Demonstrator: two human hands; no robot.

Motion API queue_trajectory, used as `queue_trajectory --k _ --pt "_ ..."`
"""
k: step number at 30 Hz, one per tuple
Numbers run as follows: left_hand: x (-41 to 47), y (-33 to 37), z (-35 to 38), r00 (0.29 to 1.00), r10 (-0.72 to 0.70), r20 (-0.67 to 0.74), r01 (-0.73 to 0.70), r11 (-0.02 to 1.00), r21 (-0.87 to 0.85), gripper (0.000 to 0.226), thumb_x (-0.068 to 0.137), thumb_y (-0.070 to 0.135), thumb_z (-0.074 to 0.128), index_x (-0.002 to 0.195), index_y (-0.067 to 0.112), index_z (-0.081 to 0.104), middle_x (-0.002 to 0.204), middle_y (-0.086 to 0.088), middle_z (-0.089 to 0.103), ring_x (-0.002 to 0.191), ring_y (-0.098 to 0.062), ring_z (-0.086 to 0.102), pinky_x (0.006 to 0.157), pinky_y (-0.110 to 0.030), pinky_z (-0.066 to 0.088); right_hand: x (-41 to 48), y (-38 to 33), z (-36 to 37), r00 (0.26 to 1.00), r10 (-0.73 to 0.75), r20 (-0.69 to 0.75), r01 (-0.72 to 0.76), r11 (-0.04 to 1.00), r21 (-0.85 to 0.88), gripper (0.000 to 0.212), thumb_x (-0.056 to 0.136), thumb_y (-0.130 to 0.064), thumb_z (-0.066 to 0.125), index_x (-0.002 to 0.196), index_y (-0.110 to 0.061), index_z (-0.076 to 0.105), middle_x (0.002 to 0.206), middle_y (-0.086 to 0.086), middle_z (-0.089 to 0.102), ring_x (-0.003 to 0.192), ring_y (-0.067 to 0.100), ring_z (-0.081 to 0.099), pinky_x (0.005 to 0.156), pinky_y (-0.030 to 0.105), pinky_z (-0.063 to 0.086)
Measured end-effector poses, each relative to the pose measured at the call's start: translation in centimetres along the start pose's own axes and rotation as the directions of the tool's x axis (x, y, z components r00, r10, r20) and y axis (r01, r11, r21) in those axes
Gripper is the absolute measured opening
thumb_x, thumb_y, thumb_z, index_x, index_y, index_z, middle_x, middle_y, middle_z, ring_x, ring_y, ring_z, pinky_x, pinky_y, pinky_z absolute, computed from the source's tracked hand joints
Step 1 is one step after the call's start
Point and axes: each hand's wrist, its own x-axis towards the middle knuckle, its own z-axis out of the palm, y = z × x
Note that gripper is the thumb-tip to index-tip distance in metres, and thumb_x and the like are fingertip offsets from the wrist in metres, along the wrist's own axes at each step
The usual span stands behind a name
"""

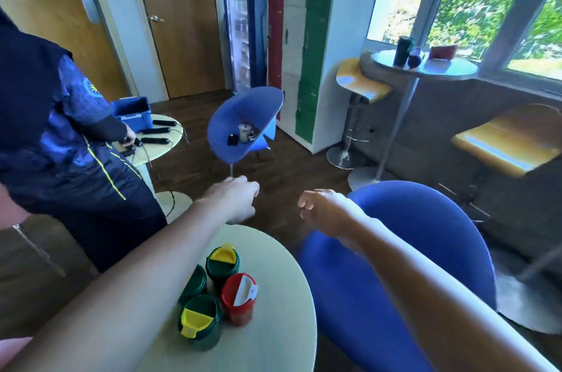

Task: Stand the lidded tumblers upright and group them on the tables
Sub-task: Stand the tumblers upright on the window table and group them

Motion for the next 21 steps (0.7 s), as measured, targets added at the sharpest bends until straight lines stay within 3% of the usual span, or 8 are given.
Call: queue_trajectory --k 6,10,14,17,21 --pt "0.7 9.5 -1.4 0.971 0.224 -0.079 -0.225 0.974 0.005 0.03 0.094 0.032 0.055 0.124 0.026 0.056 0.131 -0.001 0.055 0.123 -0.027 0.054 0.095 -0.04 0.046 -8.4 6.1 -2.7 0.983 0.146 -0.108 -0.154 0.986 -0.065 0.015 0.084 -0.042 0.055 0.094 -0.031 0.054 0.098 -0.008 0.061 0.091 0.026 0.064 0.067 0.03 0.046" --pt "1.2 17.3 -2.1 0.926 0.371 -0.069 -0.369 0.928 0.039 0.03 0.093 0.03 0.056 0.122 0.025 0.056 0.129 -0.002 0.055 0.123 -0.027 0.054 0.096 -0.039 0.045 -14.1 10.6 -4.7 0.954 0.263 -0.146 -0.273 0.961 -0.052 0.054 0.07 -0.066 0.037 0.103 -0.029 0.06 0.101 -0.007 0.065 0.089 0.025 0.063 0.071 0.034 0.051" --pt "1.2 26.2 -2.4 0.875 0.484 -0.033 -0.475 0.868 0.143 0.032 0.093 0.028 0.055 0.124 0.022 0.055 0.129 -0.004 0.055 0.121 -0.029 0.055 0.092 -0.041 0.046 -19.9 16.5 -6.9 0.903 0.379 -0.2 -0.403 0.91 -0.095 0.028 0.087 -0.045 0.054 0.11 -0.03 0.059 0.112 -0.005 0.065 0.102 0.026 0.063 0.075 0.033 0.048" --pt "0.9 33.3 -2.5 0.838 0.545 -0.022 -0.528 0.822 0.213 0.032 0.095 0.025 0.052 0.126 0.021 0.055 0.128 -0.005 0.056 0.117 -0.029 0.056 0.084 -0.038 0.044 -24.6 21.2 -8.7 0.855 0.484 -0.185 -0.509 0.853 -0.119 0.025 0.087 -0.042 0.055 0.107 -0.027 0.059 0.111 -0.002 0.065 0.098 0.028 0.063 0.072 0.032 0.044" --pt "0.1 43.2 -2.3 0.794 0.608 -0.013 -0.59 0.775 0.226 0.034 0.094 0.026 0.052 0.128 0.022 0.054 0.13 -0.005 0.057 0.119 -0.03 0.056 0.087 -0.04 0.046 -31.3 27.2 -11.2 0.789 0.574 -0.22 -0.606 0.787 -0.115 0.027 0.085 -0.042 0.054 0.104 -0.025 0.062 0.11 0.0 0.068 0.099 0.03 0.065 0.079 0.037 0.051"
